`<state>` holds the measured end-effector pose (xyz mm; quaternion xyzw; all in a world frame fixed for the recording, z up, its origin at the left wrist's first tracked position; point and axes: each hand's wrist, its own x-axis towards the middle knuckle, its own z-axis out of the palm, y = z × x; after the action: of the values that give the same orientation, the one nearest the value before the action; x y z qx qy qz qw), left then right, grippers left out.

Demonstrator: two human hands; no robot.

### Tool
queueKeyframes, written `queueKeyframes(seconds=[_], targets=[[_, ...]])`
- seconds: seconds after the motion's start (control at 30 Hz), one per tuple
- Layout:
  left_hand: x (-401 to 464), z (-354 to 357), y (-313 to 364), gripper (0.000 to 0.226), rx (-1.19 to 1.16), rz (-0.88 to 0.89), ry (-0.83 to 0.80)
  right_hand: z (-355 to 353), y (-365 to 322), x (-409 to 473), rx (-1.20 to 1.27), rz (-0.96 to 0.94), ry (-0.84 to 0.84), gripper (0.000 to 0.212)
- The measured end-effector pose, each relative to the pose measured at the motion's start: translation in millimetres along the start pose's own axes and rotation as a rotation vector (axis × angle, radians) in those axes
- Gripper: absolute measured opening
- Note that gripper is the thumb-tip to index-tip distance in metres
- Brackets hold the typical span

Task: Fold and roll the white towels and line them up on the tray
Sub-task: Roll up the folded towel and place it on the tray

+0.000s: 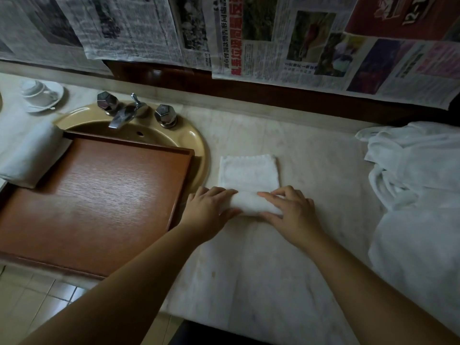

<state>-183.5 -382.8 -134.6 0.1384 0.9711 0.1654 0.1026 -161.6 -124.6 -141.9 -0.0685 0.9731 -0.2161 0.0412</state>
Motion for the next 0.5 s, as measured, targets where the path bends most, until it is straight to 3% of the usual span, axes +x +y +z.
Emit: queueKeyframes(seconds=[0.13,0.3,0.37,0.43,0.5], targets=[[15.0,-3.3,0.0,0.066,-0.122,-0.130,-0.093,-7.4,8.0,24.8,0.197,0.169,-0.184,0.053],[33.0,-2.3,-3.1,0.064,-0.400,-0.225,-0.122,-9.6,11.4,39.8,0.589,0.370,-0.169,0.047],[33.6,1.4,-3.2,0.052,-0.491,-0.278,-0.081,-10.5,8.4,40.9,0.720,0.383,-0.149,0.041],[27.1,4.1,1.1,0.040,-0.595,-0.323,-0.033,-11.0,7.0,39.6,0.766,0.381,-0.135,0.038],[17.6,6.2,7.9,0.036,-0.547,-0.342,0.008,-7.6,7.3,34.5,0.701,0.371,-0.117,0.032]])
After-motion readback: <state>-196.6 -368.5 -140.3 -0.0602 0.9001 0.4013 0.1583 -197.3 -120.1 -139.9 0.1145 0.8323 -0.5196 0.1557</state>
